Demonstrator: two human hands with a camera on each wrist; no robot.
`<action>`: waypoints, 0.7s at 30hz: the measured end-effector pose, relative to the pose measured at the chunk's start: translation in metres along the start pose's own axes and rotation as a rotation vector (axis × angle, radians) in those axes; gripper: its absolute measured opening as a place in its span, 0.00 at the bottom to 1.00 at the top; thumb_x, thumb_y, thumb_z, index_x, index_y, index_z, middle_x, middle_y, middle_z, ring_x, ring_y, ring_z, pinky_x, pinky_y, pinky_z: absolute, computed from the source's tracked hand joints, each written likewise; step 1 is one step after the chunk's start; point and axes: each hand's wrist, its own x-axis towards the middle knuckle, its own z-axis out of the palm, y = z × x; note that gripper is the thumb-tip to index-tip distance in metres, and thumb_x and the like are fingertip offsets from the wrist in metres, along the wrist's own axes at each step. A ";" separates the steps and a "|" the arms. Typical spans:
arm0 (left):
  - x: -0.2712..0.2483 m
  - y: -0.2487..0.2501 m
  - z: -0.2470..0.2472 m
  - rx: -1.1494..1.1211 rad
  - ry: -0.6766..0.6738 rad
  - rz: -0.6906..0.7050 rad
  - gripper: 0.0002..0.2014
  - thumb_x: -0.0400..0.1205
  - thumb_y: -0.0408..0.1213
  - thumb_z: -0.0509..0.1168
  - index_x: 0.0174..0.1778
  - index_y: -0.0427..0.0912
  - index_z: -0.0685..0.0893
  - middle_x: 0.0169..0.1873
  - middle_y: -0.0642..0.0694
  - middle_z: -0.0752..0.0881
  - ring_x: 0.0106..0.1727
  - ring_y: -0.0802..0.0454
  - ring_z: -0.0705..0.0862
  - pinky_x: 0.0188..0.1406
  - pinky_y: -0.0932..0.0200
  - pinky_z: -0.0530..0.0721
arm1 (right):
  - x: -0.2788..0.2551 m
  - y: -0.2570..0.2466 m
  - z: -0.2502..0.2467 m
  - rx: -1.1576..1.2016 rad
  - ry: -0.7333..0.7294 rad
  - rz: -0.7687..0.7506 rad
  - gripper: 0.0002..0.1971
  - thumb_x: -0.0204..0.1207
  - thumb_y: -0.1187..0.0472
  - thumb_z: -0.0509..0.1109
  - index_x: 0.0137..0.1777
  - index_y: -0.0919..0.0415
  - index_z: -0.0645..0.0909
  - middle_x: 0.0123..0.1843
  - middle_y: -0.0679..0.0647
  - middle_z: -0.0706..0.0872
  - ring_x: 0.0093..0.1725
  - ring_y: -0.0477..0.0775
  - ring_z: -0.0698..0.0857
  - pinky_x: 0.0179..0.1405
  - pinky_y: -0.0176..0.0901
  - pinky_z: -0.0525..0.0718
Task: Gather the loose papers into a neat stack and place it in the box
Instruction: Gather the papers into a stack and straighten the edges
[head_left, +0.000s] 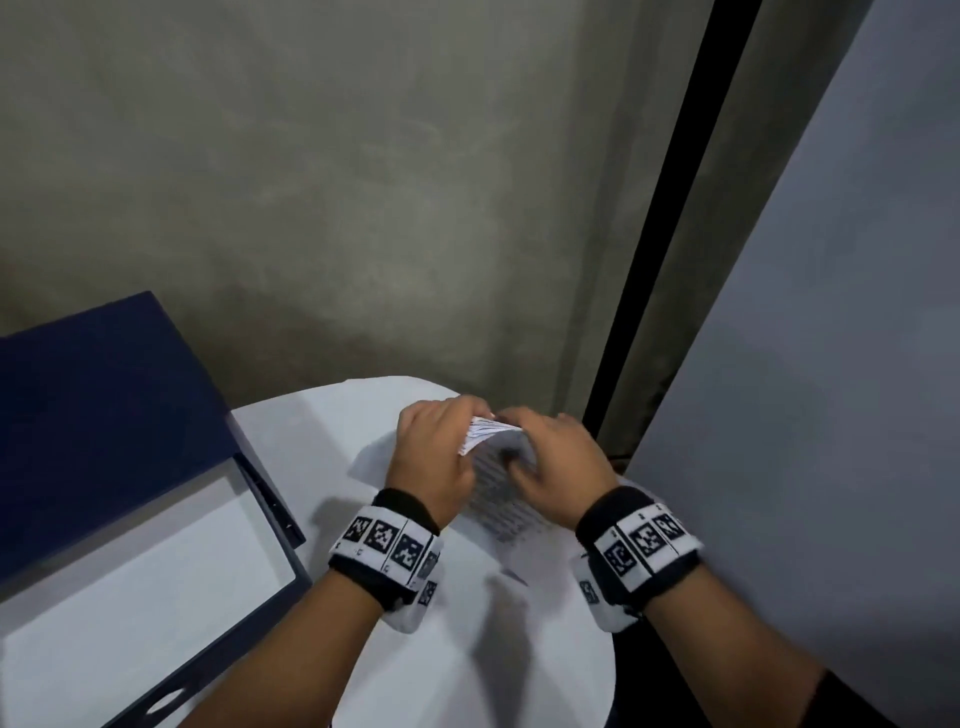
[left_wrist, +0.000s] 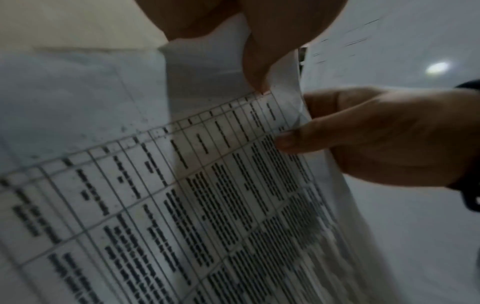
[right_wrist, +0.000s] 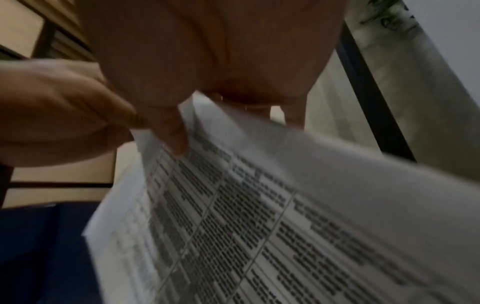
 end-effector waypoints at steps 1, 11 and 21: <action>0.005 0.005 -0.004 0.041 0.040 0.035 0.17 0.68 0.33 0.57 0.50 0.54 0.77 0.43 0.55 0.86 0.49 0.48 0.83 0.58 0.58 0.64 | 0.001 0.000 -0.001 0.075 0.044 0.007 0.18 0.71 0.59 0.64 0.61 0.44 0.74 0.52 0.52 0.90 0.53 0.60 0.88 0.53 0.55 0.84; -0.001 -0.038 -0.022 -0.807 0.192 -0.547 0.43 0.65 0.55 0.75 0.72 0.40 0.66 0.61 0.43 0.83 0.59 0.49 0.85 0.65 0.39 0.82 | -0.008 0.014 -0.022 0.986 0.272 0.250 0.17 0.75 0.73 0.72 0.54 0.48 0.82 0.47 0.38 0.92 0.50 0.41 0.89 0.51 0.35 0.86; -0.043 -0.035 0.011 -0.647 0.201 -0.545 0.16 0.77 0.33 0.74 0.53 0.52 0.76 0.45 0.57 0.86 0.43 0.69 0.86 0.45 0.65 0.86 | -0.048 0.011 0.040 1.000 0.363 0.442 0.20 0.77 0.68 0.72 0.61 0.44 0.78 0.55 0.41 0.90 0.59 0.46 0.88 0.57 0.42 0.86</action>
